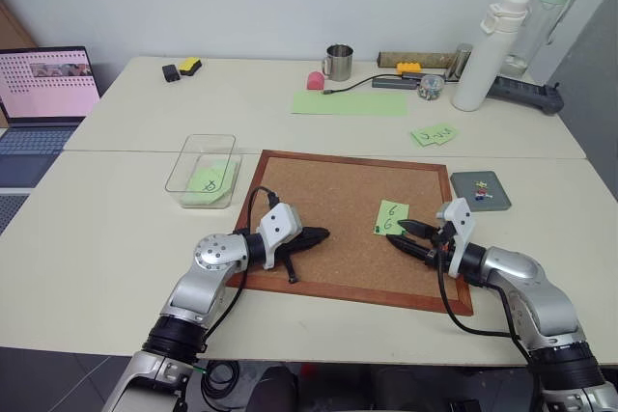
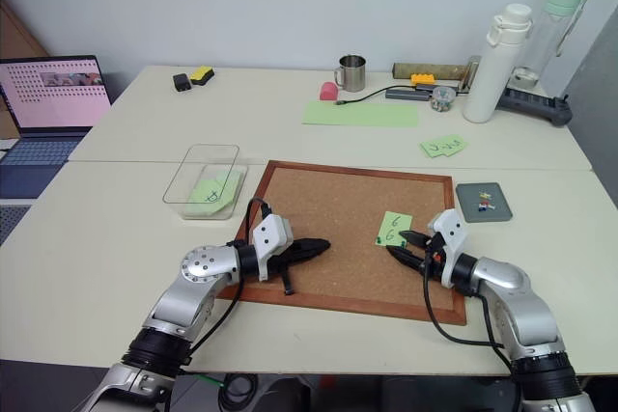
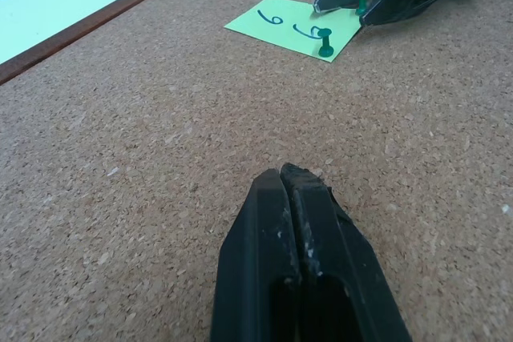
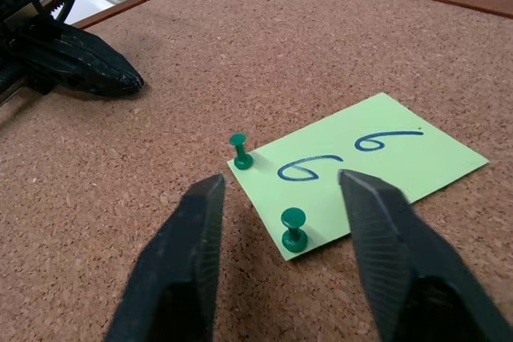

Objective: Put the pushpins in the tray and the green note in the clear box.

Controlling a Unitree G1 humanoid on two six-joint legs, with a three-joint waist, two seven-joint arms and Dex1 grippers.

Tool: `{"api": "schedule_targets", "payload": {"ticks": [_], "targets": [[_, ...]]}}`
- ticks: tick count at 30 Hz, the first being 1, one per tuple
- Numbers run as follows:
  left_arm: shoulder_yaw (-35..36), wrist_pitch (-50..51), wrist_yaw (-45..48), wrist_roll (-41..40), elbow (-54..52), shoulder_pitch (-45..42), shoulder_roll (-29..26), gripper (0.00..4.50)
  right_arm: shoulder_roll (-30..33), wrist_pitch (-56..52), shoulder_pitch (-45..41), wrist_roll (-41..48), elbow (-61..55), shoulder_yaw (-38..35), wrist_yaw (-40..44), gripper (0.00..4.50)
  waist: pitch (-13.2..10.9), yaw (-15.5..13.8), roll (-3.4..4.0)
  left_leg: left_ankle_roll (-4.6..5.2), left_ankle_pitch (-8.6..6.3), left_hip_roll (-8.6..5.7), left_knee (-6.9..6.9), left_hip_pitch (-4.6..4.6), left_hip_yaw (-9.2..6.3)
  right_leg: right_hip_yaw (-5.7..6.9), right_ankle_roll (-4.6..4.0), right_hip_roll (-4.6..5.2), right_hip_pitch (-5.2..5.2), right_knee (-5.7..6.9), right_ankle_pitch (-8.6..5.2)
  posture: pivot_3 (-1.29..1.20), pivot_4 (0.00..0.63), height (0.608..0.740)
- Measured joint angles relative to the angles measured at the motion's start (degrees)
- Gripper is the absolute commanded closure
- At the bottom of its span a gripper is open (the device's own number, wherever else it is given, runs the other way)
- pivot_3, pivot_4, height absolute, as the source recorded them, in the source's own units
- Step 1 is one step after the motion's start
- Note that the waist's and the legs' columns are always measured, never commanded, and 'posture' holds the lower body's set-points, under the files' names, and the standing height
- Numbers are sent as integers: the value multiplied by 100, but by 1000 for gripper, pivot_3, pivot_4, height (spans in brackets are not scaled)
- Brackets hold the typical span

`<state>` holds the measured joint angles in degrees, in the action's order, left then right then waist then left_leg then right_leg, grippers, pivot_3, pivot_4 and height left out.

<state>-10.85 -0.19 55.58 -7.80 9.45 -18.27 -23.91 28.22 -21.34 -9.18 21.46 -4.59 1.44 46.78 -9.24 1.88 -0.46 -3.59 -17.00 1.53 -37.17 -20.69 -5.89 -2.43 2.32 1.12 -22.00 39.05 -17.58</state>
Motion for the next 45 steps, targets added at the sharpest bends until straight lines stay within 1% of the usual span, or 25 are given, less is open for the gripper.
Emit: {"api": "schedule_targets", "payload": {"ticks": [6, 7, 15, 21, 25, 30, 35, 37, 38, 39, 42, 45], "targets": [[0, 0, 3, -1, 0, 0, -3, 4500, -39, 93, -45, -3, 17, 0, 39, 4430, 0, 0, 0, 0, 0, 0, 0, 0, -1, 1, 0, 0, 0, 0, 0, 0, 150, 740], [0, 0, 3, -1, 0, 0, -3, 4500, -42, 95, -45, -3, 17, 0, 40, 4482, 0, 0, 0, 0, 0, 0, 0, 0, -1, 1, 0, 0, 0, 0, 0, 0, 150, 740], [0, -1, 8, 0, 0, 0, -8, 4500, -48, 144, -45, -11, -2, -18, 28, 4482, 0, 1, 0, 0, 0, 0, 0, 0, -1, 1, 0, 0, 0, 0, 0, 0, 150, 740], [-4, -1, 14, 0, -1, 0, -19, 4500, -32, -39, -55, 245, -632, -98, -67, 4482, 0, 0, 0, 0, 0, 0, 0, -2, -5, 3, 0, 0, 0, -1, 0, 0, 150, 740], [-4, 1, 13, 0, -9, 10, -43, 4500, 67, -291, -80, 461, -962, -386, -221, 4482, 0, 2, 0, 0, 0, 1, 0, -2, -5, 3, 0, 0, 0, -1, 0, 0, 150, 740], [-4, 4, 13, 0, -23, 20, -53, 4500, -10, -561, -249, 681, -923, -673, -537, 4482, -1, 8, 0, 0, 0, 1, 1, 0, -3, 1, 0, -2, 0, 0, 0, 0, 150, 740], [-8, 10, 12, 0, -35, 25, -58, 4500, -133, -617, -884, 607, -248, -1149, -1262, 4482, 0, 6, 1, 0, 0, 0, 1, 0, 0, 0, 0, 0, 0, 1, 0, 0, 150, 740], [-9, 15, 11, 0, -53, 32, -66, 4500, -115, -575, -1239, 344, 438, -1335, -1725, 4482, 0, 6, 1, 0, 0, 0, 3, 0, 3, -2, 0, 0, -1, 1, 0, 0, 150, 740], [-8, 16, 10, 0, -61, 39, -69, 4500, -107, -562, -1311, 301, 573, -1379, -1805, 4482, -1, 6, 3, 0, 0, -1, 5, 0, 3, -1, 0, 1, -1, 1, 0, 0, 150, 740], [-7, 20, 10, -1, -69, 50, -71, 4500, -27, -537, -1512, 171, 1006, -1487, -2023, 4482, -2, 2, 3, 0, 0, 0, 5, 0, 4, -2, 0, 1, -3, 0, 0, 0, 150, 740], [-5, 46, 10, -2, -97, 63, -81, 4500, 136, -503, -1757, -46, 1651, -1630, -2286, 4482, -1, 3, 4, 0, 0, 2, 7, 0, 7, -4, 0, 0, -4, -1, 0, 0, 150, 740], [-1, 93, -1, -1, -151, 87, -103, 4500, 161, -467, -1888, -175, 2122, -1664, -2432, 4482, -1, 16, 5, 0, 0, 2, 8, 1, 11, -8, 0, 0, -5, 1, 0, 0, 150, 740]]}}
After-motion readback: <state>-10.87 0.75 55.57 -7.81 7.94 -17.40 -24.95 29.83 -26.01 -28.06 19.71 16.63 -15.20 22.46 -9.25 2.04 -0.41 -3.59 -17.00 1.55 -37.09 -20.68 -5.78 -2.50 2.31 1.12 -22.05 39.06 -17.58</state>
